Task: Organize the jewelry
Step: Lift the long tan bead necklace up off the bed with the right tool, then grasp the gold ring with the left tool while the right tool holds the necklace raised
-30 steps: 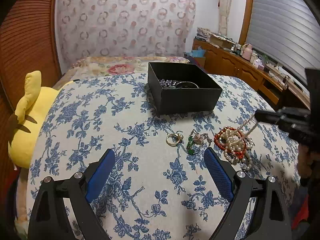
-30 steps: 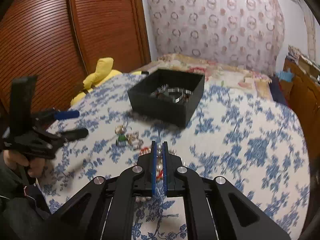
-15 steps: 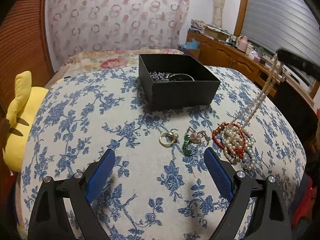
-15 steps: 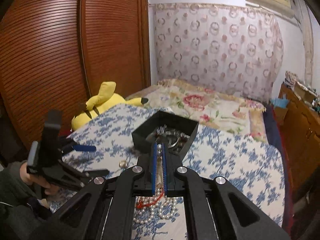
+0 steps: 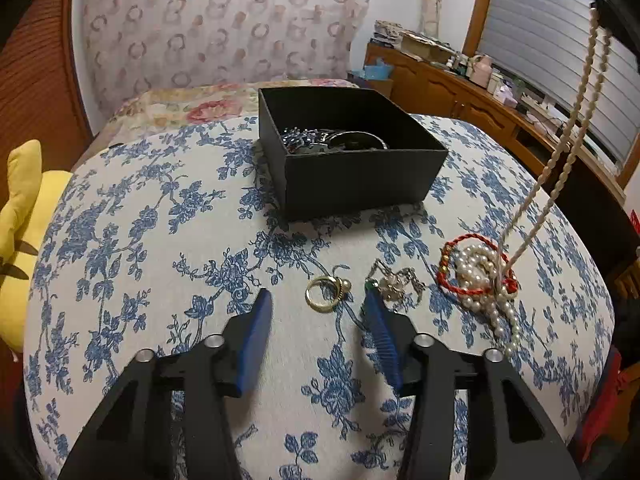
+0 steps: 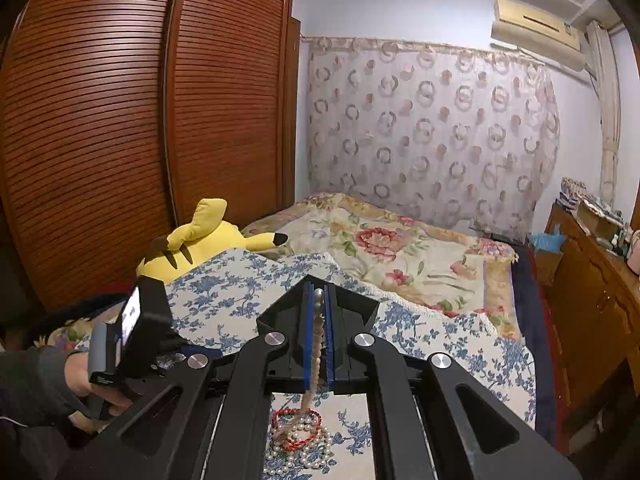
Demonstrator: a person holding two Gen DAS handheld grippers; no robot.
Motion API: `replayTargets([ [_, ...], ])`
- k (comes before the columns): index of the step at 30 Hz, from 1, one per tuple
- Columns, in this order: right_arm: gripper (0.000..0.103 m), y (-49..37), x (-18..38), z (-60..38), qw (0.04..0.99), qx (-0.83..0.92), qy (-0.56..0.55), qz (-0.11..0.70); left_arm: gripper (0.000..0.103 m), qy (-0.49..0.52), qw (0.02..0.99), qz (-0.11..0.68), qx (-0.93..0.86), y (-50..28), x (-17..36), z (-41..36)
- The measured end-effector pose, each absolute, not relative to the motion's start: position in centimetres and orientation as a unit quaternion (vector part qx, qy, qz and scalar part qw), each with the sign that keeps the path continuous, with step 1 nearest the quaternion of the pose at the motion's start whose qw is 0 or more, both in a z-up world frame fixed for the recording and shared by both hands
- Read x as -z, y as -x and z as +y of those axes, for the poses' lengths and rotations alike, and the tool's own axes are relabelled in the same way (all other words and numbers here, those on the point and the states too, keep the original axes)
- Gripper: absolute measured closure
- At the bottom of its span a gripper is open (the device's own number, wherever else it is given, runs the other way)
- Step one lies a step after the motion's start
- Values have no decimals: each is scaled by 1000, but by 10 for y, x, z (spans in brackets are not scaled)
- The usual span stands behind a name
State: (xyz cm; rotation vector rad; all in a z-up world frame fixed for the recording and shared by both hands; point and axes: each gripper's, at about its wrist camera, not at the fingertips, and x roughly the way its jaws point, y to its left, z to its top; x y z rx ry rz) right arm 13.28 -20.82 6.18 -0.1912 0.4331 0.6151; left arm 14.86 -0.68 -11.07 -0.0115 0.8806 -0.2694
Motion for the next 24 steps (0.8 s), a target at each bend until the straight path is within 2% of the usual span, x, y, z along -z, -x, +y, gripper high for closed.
replayTargets([
  [3, 97, -132, -64, -208, 926, -299, 96, 209, 66, 15, 894, 428, 132, -153, 113, -5],
  [9, 97, -132, -67, -205, 927, -298, 96, 206, 70, 7, 895, 428, 127, -158, 116, -7],
  [12, 97, -132, -67, -205, 926, -299, 97, 207, 85, -1, 896, 427, 123, -161, 116, -7],
  [24, 97, -135, -80, -198, 928, -302, 100, 194, 86, 17, 907, 403, 117, -155, 93, 10],
])
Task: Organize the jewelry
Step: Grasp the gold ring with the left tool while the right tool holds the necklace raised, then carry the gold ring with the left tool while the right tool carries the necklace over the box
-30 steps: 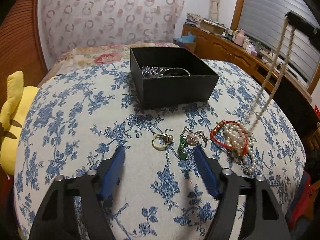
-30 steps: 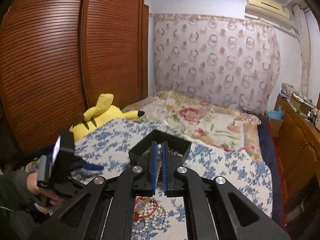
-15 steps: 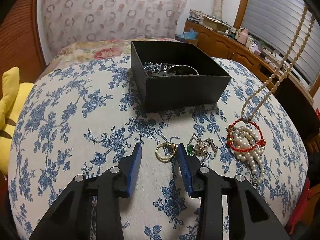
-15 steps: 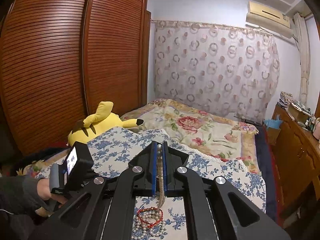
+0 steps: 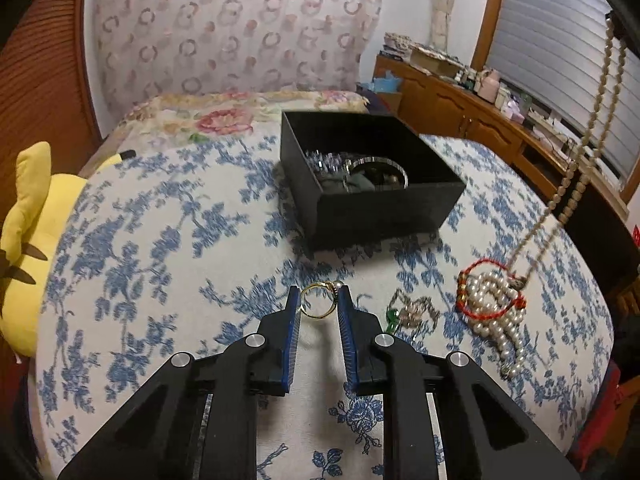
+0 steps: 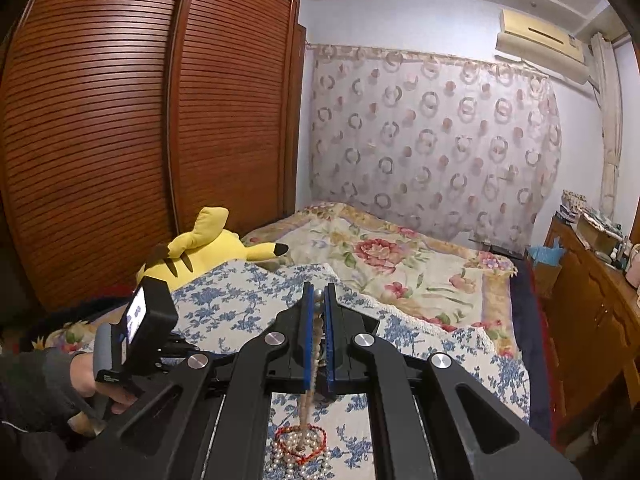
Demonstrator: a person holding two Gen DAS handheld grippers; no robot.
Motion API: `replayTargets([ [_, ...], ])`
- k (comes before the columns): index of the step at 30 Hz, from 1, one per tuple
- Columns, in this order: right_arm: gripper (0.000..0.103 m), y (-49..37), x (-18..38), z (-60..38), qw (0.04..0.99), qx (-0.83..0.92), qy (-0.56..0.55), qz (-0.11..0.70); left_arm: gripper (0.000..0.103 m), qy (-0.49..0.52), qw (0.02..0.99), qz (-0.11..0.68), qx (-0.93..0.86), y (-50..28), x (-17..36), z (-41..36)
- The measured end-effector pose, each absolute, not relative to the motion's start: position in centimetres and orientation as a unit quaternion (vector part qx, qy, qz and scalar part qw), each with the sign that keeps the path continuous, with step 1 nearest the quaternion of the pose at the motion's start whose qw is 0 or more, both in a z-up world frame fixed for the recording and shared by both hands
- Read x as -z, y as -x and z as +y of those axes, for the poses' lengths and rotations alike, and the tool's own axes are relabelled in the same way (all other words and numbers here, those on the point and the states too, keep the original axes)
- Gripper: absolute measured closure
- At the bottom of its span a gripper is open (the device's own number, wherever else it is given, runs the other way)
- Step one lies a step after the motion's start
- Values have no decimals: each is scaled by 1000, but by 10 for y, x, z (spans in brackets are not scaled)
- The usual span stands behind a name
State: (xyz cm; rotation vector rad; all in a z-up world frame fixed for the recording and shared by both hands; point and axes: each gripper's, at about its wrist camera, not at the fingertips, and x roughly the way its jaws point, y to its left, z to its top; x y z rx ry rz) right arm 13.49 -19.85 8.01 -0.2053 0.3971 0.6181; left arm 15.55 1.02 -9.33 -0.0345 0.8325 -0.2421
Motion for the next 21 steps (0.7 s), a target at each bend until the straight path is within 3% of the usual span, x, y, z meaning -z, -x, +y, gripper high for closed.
replayTargets([
  [13, 97, -187, -110, -183, 939, -276, 97, 179, 86, 11, 928, 357, 106, -161, 48, 13],
  [21, 97, -217, -98, -174, 935, -269, 100, 210, 86, 3, 933, 343, 105, -172, 34, 8],
])
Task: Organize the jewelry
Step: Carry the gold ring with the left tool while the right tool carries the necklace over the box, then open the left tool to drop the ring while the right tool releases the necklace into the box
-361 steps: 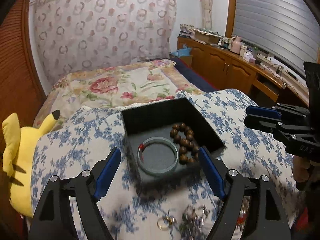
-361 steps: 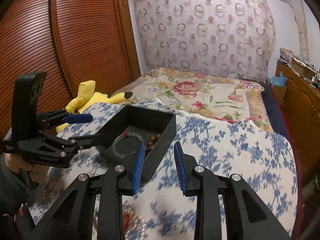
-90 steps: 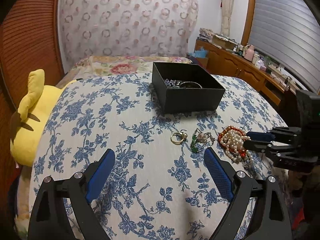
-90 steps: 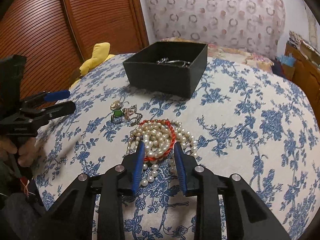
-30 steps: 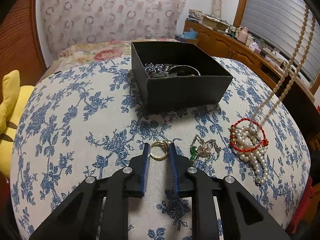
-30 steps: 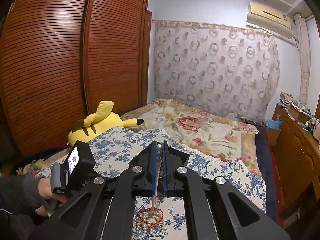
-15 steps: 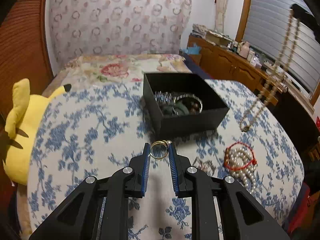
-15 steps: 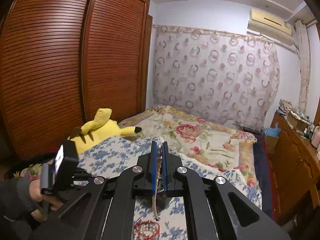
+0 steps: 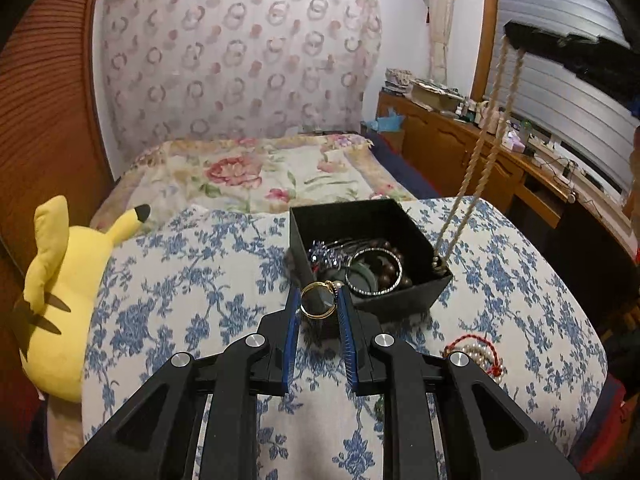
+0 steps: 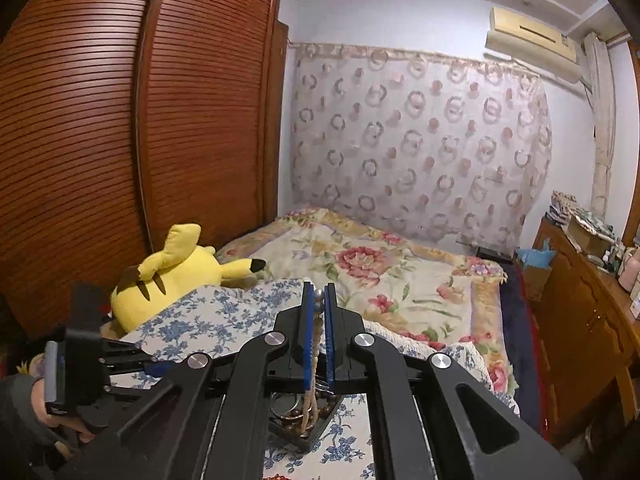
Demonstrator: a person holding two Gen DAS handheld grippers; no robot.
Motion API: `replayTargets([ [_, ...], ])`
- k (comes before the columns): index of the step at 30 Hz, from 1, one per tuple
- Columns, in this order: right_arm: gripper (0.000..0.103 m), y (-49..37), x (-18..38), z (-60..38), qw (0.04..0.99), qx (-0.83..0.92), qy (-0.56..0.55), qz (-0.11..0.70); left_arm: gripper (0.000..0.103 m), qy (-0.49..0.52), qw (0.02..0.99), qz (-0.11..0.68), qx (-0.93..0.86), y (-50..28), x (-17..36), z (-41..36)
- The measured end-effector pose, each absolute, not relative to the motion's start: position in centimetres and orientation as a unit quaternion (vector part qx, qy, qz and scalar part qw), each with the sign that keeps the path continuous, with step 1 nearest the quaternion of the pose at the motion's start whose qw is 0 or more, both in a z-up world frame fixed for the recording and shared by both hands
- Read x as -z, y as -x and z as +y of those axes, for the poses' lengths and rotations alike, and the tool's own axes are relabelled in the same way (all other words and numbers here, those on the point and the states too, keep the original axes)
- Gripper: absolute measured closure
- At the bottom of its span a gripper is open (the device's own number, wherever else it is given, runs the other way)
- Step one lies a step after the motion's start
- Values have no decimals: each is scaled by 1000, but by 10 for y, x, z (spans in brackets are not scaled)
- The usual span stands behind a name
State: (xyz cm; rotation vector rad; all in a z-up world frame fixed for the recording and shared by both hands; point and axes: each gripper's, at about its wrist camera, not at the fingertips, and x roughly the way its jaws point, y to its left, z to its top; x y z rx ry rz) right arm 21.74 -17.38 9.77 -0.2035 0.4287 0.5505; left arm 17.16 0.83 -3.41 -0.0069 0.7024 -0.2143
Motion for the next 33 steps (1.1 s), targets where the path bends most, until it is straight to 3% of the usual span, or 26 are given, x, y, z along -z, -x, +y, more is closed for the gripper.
replayTargets([
  [18, 97, -251, -15, -163, 908, -266, 111, 304, 85, -9, 931, 349, 106, -211, 35, -7],
  [33, 93, -246, 10, -191, 906, -259, 102, 320, 85, -19, 923, 373, 92, -263, 52, -18],
])
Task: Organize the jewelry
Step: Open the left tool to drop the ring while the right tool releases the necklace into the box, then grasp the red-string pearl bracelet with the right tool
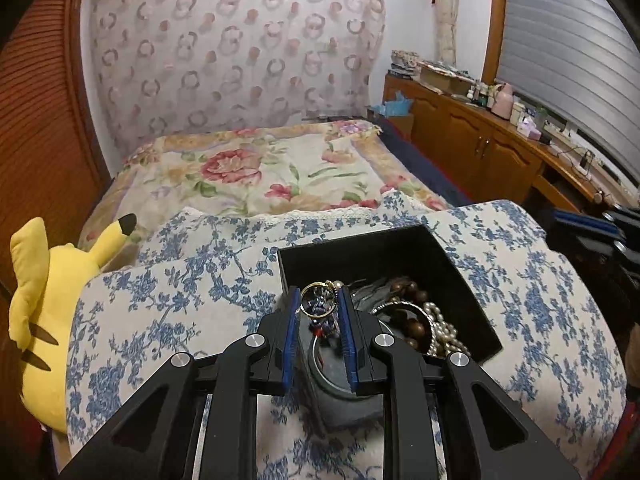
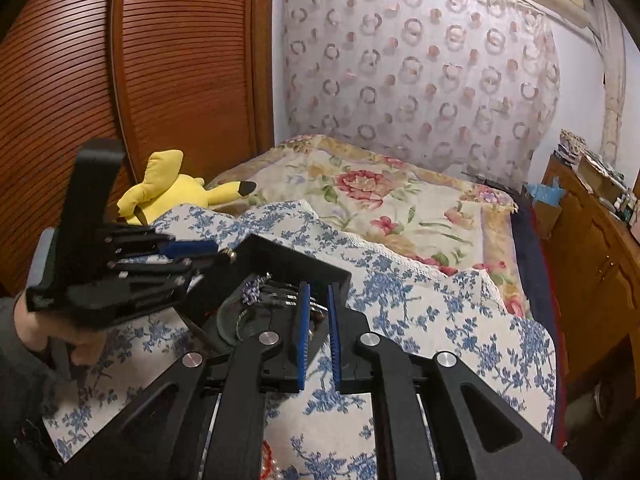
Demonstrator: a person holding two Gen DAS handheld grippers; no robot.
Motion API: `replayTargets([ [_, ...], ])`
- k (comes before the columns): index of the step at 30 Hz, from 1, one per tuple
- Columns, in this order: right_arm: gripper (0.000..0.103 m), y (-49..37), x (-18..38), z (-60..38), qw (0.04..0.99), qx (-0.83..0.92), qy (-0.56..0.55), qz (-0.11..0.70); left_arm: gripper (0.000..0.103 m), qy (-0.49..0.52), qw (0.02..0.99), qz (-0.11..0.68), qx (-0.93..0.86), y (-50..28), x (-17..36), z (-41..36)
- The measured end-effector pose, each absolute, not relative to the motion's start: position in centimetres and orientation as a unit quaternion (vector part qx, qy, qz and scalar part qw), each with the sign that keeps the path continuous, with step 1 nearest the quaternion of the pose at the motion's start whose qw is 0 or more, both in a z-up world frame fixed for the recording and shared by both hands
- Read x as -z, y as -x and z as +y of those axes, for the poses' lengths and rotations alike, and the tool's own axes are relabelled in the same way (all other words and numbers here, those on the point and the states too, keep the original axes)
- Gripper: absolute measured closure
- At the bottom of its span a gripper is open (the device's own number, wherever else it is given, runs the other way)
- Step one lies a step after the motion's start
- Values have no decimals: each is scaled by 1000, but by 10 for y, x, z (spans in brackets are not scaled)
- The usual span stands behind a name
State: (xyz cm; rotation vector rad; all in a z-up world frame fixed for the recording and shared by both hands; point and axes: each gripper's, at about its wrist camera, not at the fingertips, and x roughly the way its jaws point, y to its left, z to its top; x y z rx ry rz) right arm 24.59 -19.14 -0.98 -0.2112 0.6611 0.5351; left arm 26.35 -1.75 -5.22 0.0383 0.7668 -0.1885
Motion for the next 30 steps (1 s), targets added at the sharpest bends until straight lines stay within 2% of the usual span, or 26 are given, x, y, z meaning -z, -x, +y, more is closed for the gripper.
replayTargets([
  [3, 92, -241, 16, -197, 904, -257, 103, 325, 84, -25, 923, 374, 84, -272, 52, -20],
  [4, 92, -239, 18, -198, 904, -257, 104, 325, 80, -26, 924, 372, 80, -273, 52, -20],
  [6, 93, -234, 23, -202, 904, -257, 104, 326, 62, -25, 927, 367, 77, -273, 49, -18],
  [8, 93, -230, 27, -205, 904, -259, 101, 325, 60, -23, 929, 361, 75, -270, 45, -17],
  [16, 93, -208, 36, -215, 905, -268, 77, 322, 35, -17, 936, 342, 77, -243, 34, -5],
  [20, 93, -196, 42, -217, 902, -274, 72, 325, 18, -18, 940, 332, 80, -220, 35, 2],
  [30, 92, -174, 71, -218, 888, -281, 72, 356, 17, -23, 934, 344, 97, -178, 52, 13],
])
